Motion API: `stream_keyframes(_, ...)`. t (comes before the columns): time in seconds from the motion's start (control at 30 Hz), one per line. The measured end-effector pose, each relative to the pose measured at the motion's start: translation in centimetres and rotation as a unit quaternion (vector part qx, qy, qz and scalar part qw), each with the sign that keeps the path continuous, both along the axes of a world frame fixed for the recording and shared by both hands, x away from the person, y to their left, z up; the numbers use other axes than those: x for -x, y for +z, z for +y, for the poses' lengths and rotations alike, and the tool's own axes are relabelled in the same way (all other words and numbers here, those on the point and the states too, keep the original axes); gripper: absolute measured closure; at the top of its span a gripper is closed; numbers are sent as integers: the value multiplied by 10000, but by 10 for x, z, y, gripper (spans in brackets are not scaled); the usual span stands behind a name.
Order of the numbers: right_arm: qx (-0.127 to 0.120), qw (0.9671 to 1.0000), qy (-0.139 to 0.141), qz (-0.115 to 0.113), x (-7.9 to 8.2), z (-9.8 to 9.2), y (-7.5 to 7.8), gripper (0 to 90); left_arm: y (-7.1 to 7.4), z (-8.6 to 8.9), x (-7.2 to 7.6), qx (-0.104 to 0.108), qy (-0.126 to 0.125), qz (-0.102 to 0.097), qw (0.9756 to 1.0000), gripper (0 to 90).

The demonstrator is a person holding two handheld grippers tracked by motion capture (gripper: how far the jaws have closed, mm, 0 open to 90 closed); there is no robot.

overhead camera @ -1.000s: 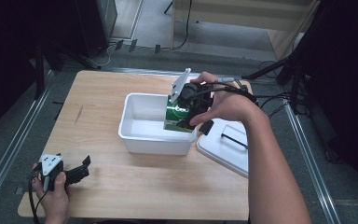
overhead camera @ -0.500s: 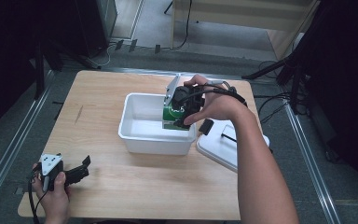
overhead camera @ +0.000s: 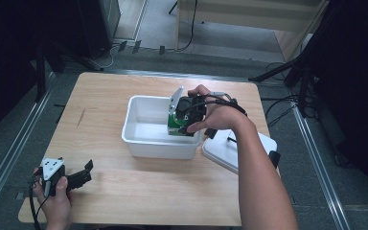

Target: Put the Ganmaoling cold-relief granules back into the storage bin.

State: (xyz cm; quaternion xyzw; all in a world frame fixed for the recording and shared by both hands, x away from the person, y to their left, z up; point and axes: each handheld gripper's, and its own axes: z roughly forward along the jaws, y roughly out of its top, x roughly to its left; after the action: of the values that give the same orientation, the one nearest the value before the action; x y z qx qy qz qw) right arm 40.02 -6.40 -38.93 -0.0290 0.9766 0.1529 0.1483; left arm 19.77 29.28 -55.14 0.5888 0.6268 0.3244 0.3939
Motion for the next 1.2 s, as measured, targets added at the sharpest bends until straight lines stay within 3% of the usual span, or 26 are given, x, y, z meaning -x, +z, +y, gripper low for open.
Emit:
stream_keyframes(0.1, -9, 9999, -125, 68, -1, -4, -6, 157, 0, 0, 0, 2, 2, -1, 10000, 0)
stream_keyframes(0.43, 17, 9997, -138, 196, -4, -4, -20, 156, 0, 0, 0, -17, -1, -3, 10000, 0)
stream_keyframes(0.8, 158, 9983, -201, 518, -11, -1, -33, 154, 0, 0, 0, -13, -4, 1, 10000, 0)
stream_keyframes(1.03, 245, 9957, -491, 740, -16, 1, -40, 152, 0, 0, 0, -10, -1, -2, 10000, 0)
stream_keyframes(1.2, 358, 9948, -558, 770, -18, 4, -46, 151, 0, 0, 0, 15, 4, -8, 10000, 0)
